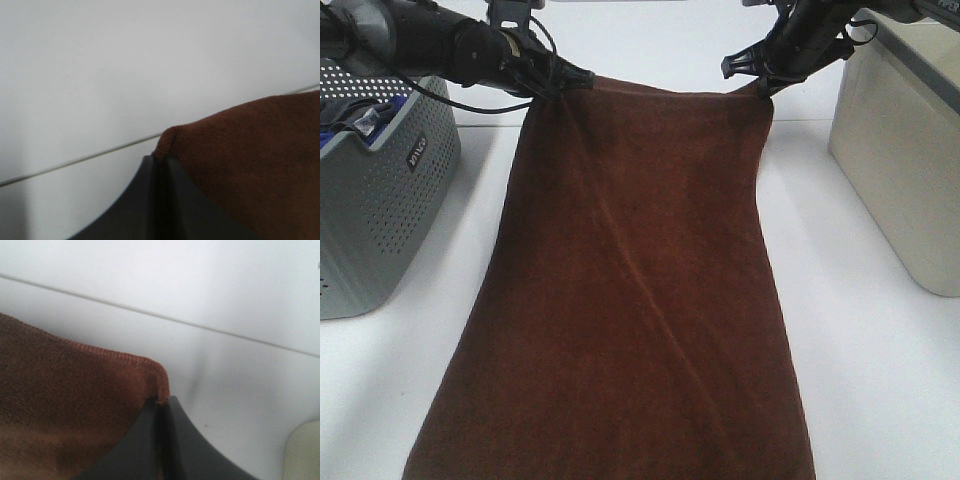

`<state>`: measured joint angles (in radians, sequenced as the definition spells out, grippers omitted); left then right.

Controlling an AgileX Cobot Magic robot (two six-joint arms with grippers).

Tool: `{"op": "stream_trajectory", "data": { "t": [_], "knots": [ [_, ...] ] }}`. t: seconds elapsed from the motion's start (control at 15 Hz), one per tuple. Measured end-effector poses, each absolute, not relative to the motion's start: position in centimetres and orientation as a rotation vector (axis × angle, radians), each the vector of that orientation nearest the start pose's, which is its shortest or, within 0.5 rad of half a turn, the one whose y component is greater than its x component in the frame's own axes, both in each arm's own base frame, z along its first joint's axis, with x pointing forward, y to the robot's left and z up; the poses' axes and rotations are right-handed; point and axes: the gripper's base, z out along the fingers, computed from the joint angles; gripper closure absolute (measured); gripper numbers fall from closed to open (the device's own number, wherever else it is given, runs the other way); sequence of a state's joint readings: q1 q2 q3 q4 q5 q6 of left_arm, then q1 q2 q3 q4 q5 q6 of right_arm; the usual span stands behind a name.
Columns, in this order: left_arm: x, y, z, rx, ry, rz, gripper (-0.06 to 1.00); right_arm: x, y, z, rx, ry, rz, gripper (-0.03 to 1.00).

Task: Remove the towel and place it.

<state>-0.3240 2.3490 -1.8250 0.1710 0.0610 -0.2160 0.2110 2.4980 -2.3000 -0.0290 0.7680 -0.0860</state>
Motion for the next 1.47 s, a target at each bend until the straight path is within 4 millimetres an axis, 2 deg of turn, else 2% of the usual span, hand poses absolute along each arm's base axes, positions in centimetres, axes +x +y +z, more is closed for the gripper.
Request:
{"op": "stream_trajectory", "data": {
  "t": [0.2,0.47,0.67,0.73,0.8,0.87,0.93,1.0,1.07,1.2,1.33,1.47],
  "knots": [
    [52.0,-17.2,16.9,0.279,1.957,-0.244,0.92,55.6,11.7,19.5,-0.362,2.276,0.029,0.97],
    [52.5,-17.6,14.4,0.283,1.876,-0.281,0.92,56.5,11.9,20.5,-0.350,2.121,0.027,0.97],
    [53.5,-18.0,13.5,0.281,1.815,-0.299,0.92,57.2,12.1,18.8,-0.346,2.076,0.032,0.97],
    [54.4,-18.4,13.1,0.289,1.778,-0.296,0.85,57.6,12.2,16.3,-0.348,2.078,0.033,0.97],
    [54.7,-18.5,12.8,0.303,1.765,-0.284,0.77,57.8,12.3,15.1,-0.349,2.078,0.034,0.97],
    [55.1,-18.6,12.5,0.323,1.752,-0.268,0.64,57.9,12.3,14.2,-0.350,2.077,0.035,0.93],
    [55.3,-18.7,12.3,0.343,1.741,-0.250,0.50,58.0,12.3,13.6,-0.352,2.079,0.034,0.85],
    [55.4,-18.7,12.5,0.365,1.727,-0.232,0.37,58.0,12.3,13.3,-0.353,2.082,0.034,0.71],
    [55.5,-18.7,12.7,0.381,1.714,-0.217,0.29,58.0,12.3,13.2,-0.353,2.082,0.034,0.53],
    [55.5,-18.7,12.8,0.402,1.705,-0.199,0.24,58.0,12.3,13.2,-0.346,2.080,0.040,0.27],
    [55.5,-18.7,13.4,0.402,1.703,-0.197,0.23,57.9,12.3,13.7,-0.343,2.098,0.044,0.23],
    [55.4,-18.6,15.9,0.397,1.698,-0.189,0.23,57.5,12.3,15.6,-0.328,2.117,0.060,0.22]
  ]
}}
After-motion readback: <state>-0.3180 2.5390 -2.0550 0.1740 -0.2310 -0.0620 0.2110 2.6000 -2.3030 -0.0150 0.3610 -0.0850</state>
